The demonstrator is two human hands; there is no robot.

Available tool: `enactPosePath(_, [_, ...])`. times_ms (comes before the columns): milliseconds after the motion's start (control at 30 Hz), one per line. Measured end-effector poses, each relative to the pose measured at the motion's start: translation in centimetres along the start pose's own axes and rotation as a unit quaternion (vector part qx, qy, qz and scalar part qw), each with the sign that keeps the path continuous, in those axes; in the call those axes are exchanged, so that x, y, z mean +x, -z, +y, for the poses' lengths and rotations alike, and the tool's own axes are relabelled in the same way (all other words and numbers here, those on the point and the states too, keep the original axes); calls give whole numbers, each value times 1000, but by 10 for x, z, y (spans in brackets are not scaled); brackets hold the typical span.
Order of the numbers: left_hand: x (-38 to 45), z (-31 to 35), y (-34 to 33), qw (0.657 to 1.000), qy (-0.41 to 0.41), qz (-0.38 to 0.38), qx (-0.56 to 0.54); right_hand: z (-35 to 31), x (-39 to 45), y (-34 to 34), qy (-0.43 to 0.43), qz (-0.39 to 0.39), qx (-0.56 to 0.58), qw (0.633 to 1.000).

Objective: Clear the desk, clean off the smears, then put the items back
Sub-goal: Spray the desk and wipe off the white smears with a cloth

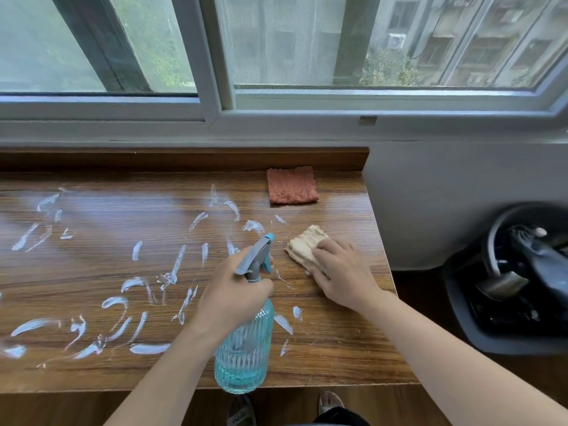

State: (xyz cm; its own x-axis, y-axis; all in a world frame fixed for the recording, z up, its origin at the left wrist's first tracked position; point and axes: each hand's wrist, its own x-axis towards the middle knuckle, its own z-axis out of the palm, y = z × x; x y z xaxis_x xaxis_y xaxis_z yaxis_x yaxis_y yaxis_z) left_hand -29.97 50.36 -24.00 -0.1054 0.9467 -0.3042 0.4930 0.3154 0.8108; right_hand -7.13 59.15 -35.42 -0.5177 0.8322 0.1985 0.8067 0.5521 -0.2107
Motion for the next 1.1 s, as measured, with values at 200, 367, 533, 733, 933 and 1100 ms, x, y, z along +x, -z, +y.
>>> enactPosePath(200, [-2,2,3,1000,0,11,-5,-3,24,35,-127,-41,216,967])
enactPosePath(367, [-2,6,4,1000,-10,16,-1,16,39,55,-246,-32,275,929])
enactPosePath(533, [-2,7,1,1000,-15,9,-10,40,29,35,-64,-31,32,997])
enactPosePath(733, [2,3,-1,1000,-11,10,-3,48,21,19,2,-128,-32,991])
enactPosePath(933, [5,5,-3,1000,5,16,3,62,49,13,-55,-152,-55,985])
enactPosePath(1100, [11,8,-15,999,33,-2,27,48,43,18,28,-127,-10,991])
